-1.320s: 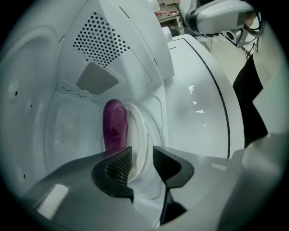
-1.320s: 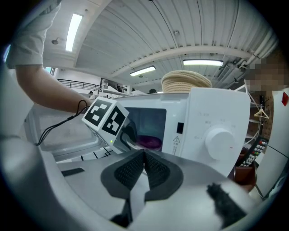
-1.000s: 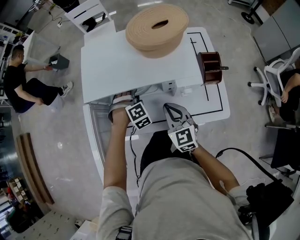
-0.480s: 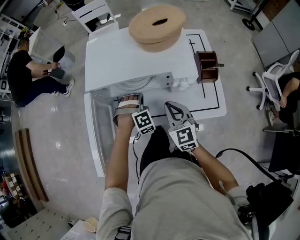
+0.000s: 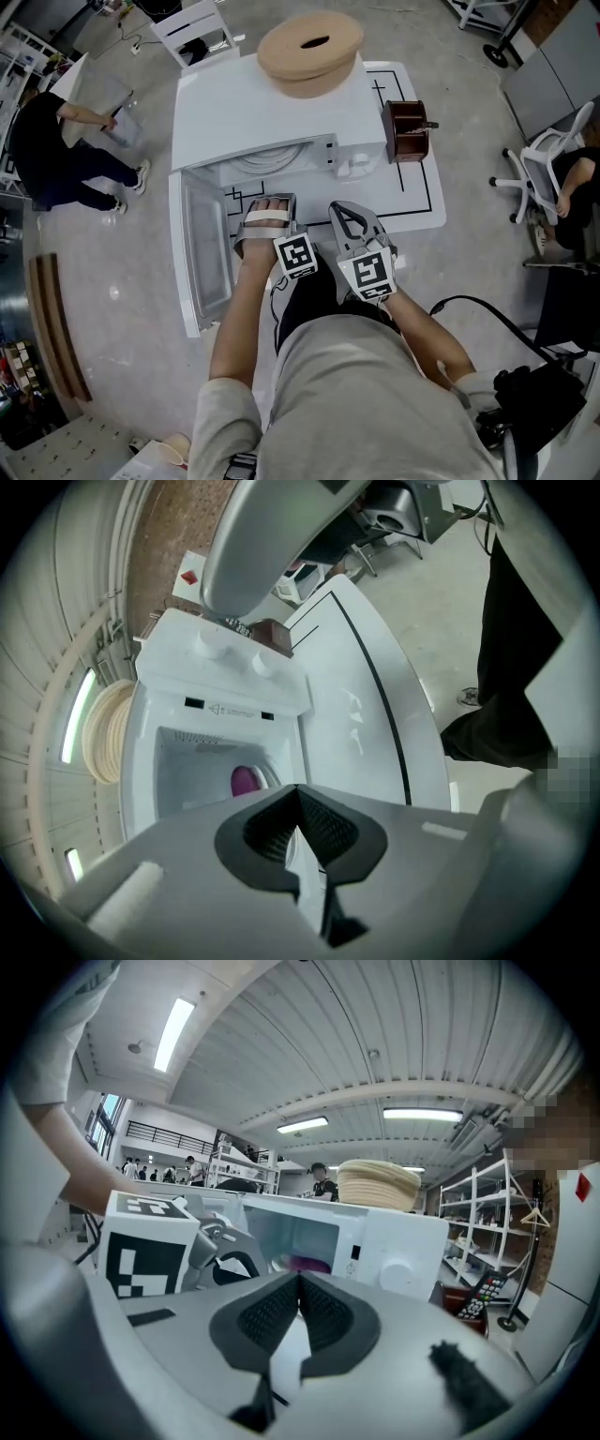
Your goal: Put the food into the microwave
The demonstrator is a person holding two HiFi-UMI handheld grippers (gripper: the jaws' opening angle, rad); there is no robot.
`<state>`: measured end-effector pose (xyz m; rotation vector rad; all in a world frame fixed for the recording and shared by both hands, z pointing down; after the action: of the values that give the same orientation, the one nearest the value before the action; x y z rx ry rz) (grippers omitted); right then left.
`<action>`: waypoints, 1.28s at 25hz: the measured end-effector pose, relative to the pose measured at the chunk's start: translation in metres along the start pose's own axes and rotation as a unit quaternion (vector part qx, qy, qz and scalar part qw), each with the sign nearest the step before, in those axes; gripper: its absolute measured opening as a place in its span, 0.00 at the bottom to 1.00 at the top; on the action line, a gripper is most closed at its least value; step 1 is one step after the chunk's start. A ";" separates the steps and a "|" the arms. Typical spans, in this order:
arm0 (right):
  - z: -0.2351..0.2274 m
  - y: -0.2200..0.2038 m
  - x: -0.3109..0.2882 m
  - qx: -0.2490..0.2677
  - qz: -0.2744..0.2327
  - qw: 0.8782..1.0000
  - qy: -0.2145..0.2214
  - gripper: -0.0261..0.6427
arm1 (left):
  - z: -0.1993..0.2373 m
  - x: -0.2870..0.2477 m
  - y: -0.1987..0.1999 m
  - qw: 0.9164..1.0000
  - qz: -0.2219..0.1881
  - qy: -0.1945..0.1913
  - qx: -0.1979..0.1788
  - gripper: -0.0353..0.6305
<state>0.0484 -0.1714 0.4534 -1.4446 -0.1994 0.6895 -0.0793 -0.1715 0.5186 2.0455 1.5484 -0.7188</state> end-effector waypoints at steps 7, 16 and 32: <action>0.003 -0.002 0.019 0.004 -0.009 1.000 -0.009 0.06 | -0.020 0.027 0.021 1.000 -0.019 0.002 -0.012 0.06; 0.013 0.004 0.038 0.008 -0.024 1.000 -0.019 0.06 | -0.027 0.065 0.035 0.999 -0.041 -0.011 0.005 0.06; 0.028 0.013 0.075 0.014 -0.052 0.998 -0.036 0.06 | -0.036 0.119 0.047 0.999 -0.046 0.009 0.015 0.06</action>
<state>0.0890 -0.1071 0.4246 -1.3730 -0.3179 0.6579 -0.0023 -0.0745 0.4697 2.0182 1.6592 -0.7650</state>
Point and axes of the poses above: the fingertips, and each gripper's own axes: x backward along the fingers, z to its left, y out of its top, the point moved 8 cm from there along x, backward along the fingers, and after that the axes turned 1 degree about z, right-handed, at the moved point
